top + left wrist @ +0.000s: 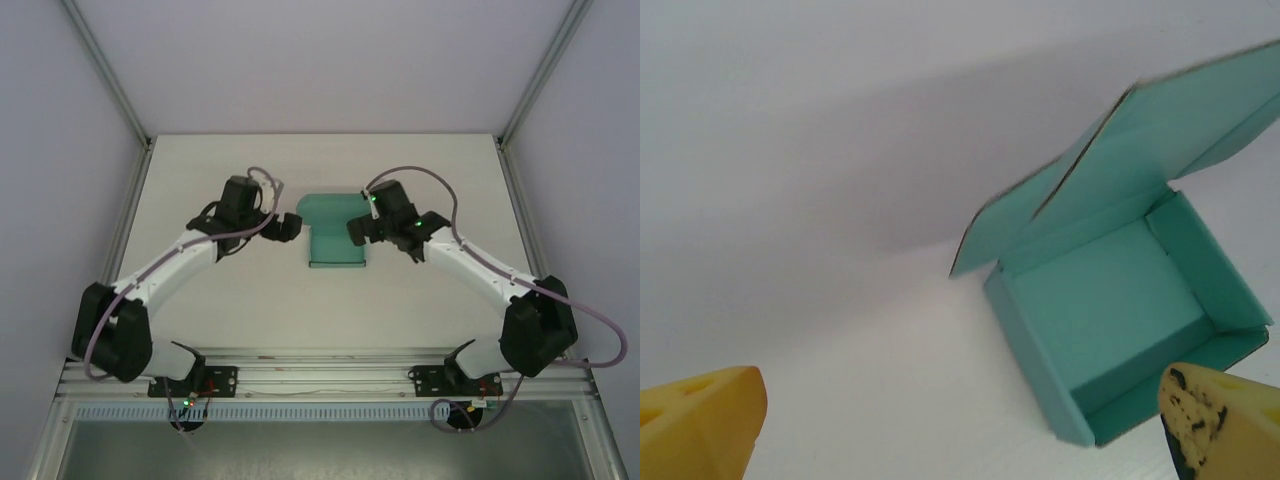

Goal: Assemble paper box

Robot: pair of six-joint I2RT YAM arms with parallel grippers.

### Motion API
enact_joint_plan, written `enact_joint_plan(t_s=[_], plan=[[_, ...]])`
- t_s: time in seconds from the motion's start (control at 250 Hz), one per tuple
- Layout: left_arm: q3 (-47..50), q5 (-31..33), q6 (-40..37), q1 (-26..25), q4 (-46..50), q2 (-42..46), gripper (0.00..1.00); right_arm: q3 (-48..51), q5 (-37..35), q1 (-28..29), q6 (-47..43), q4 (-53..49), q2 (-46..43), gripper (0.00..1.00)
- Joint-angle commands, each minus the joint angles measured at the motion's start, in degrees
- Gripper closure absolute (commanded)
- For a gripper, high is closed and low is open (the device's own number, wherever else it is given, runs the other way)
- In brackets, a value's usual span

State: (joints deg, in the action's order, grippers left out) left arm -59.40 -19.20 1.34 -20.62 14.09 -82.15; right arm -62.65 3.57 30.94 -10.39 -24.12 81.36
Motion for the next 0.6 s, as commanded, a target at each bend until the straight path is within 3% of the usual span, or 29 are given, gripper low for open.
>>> enact_joint_plan(t_s=[0.0, 0.212, 0.364, 0.468, 0.6], plan=[[-7.29, -6.49, -10.97, -0.05, 5.13, -6.27, 0.00, -5.35, 14.71, -4.73, -16.82, -2.56, 3.61, 0.00], [-20.46, -11.24, -19.45, -0.20, 16.08, -16.06, 0.01, -15.17, 16.82, -9.17, -30.32, -9.48, 14.43, 0.00], [-26.08, -11.74, -24.10, -0.20, 20.40, -21.13, 0.07, -22.78, 20.16, -10.47, -33.93, -16.22, 20.64, 0.09], [-31.30, -12.17, -26.37, -0.17, 25.93, -25.98, 0.10, -25.48, 20.20, -10.55, -34.08, -17.95, 23.34, 0.23], [-35.42, -11.61, -27.10, -0.14, 30.40, -30.66, 0.30, -26.46, 20.52, -10.71, -33.72, -18.43, 24.81, 0.44]])
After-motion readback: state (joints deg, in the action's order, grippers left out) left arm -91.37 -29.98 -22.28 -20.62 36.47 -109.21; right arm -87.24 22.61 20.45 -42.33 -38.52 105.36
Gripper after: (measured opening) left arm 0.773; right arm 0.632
